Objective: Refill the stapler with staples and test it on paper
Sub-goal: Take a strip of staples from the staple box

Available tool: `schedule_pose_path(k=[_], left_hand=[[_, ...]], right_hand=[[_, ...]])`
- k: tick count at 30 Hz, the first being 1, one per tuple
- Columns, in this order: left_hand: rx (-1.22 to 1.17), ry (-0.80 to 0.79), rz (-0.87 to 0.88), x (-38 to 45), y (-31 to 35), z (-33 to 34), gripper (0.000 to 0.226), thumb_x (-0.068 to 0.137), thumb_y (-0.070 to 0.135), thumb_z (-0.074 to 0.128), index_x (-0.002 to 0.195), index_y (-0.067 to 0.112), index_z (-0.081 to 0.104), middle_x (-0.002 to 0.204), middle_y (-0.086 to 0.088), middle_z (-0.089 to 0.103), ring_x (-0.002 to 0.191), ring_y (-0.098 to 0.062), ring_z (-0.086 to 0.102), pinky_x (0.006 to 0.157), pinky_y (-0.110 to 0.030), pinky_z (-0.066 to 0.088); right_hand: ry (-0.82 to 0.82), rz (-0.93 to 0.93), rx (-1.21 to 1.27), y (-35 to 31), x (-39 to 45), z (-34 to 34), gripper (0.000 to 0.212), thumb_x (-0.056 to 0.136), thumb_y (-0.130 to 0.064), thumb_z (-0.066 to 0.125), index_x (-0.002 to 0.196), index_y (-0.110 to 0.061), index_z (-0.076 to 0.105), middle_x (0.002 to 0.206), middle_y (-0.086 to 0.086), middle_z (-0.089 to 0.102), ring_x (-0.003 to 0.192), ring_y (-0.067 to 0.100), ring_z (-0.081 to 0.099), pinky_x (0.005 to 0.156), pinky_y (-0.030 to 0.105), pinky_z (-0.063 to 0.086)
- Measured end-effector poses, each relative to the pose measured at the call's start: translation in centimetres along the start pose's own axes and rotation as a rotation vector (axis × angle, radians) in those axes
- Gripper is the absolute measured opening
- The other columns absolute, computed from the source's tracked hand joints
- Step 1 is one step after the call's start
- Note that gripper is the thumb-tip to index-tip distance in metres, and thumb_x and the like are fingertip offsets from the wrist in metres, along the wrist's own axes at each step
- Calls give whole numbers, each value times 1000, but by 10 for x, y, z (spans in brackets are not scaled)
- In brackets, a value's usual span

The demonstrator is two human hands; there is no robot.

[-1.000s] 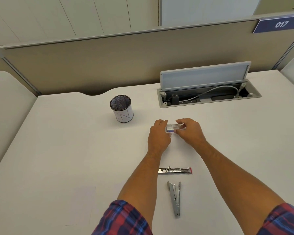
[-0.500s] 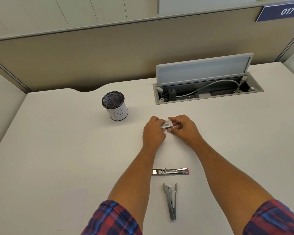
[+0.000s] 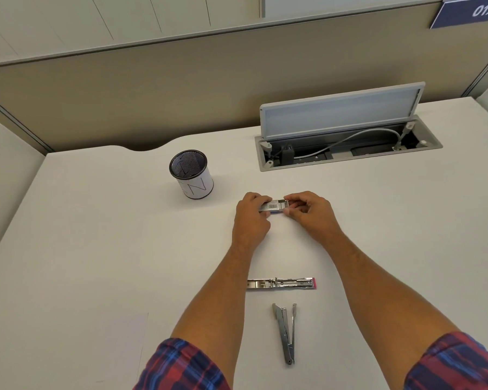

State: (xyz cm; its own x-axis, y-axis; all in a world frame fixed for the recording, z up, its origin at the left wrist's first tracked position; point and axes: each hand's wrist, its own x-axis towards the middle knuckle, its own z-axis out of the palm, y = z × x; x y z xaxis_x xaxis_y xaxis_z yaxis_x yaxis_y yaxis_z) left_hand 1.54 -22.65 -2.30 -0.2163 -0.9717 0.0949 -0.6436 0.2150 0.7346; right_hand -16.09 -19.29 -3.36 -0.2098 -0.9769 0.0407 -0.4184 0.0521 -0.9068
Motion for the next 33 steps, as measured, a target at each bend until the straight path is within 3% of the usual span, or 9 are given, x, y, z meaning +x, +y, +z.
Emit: schedule_pose_path(k=[8, 12, 20, 26, 33], left_hand=[[-24, -8, -27, 2, -5, 1, 40, 81, -8, 69, 115, 11, 73, 112, -4, 58, 103, -16, 57, 80, 5, 33], [-32, -12, -19, 2, -4, 1, 40, 81, -9, 70, 116, 10, 73, 109, 1, 55, 98, -11, 53, 79, 6, 33], [-34, -11, -33, 3, -5, -1, 37, 82, -7, 70, 114, 10, 73, 109, 2, 55, 96, -9, 52, 77, 7, 33], [-43, -11, -32, 3, -5, 0, 37, 82, -6, 71, 115, 11, 72, 108, 4, 54, 98, -7, 52, 77, 6, 33], [-48, -18, -24, 3, -4, -1, 38, 81, -7, 70, 115, 11, 73, 108, 3, 54, 97, -8, 53, 79, 3, 34]], right_hand=[[133, -33, -89, 2, -3, 8, 20, 88, -6, 72, 107, -12, 77, 94, -1, 69, 72, 2, 58, 67, 11, 47], [135, -105, -118, 2, -5, 10, 34, 84, 5, 66, 107, -16, 79, 85, -3, 58, 67, 5, 52, 66, 11, 42], [135, -74, -151, -1, -6, 13, 27, 82, 7, 66, 91, -12, 81, 82, -9, 54, 66, 3, 53, 62, 8, 41], [210, -33, -164, -4, -7, 15, 3, 83, -12, 77, 86, -13, 78, 82, -1, 61, 66, 10, 57, 61, 18, 47], [212, 71, -170, -8, -4, 13, 8, 83, -22, 80, 82, -14, 77, 85, -3, 63, 68, 7, 57, 61, 13, 43]])
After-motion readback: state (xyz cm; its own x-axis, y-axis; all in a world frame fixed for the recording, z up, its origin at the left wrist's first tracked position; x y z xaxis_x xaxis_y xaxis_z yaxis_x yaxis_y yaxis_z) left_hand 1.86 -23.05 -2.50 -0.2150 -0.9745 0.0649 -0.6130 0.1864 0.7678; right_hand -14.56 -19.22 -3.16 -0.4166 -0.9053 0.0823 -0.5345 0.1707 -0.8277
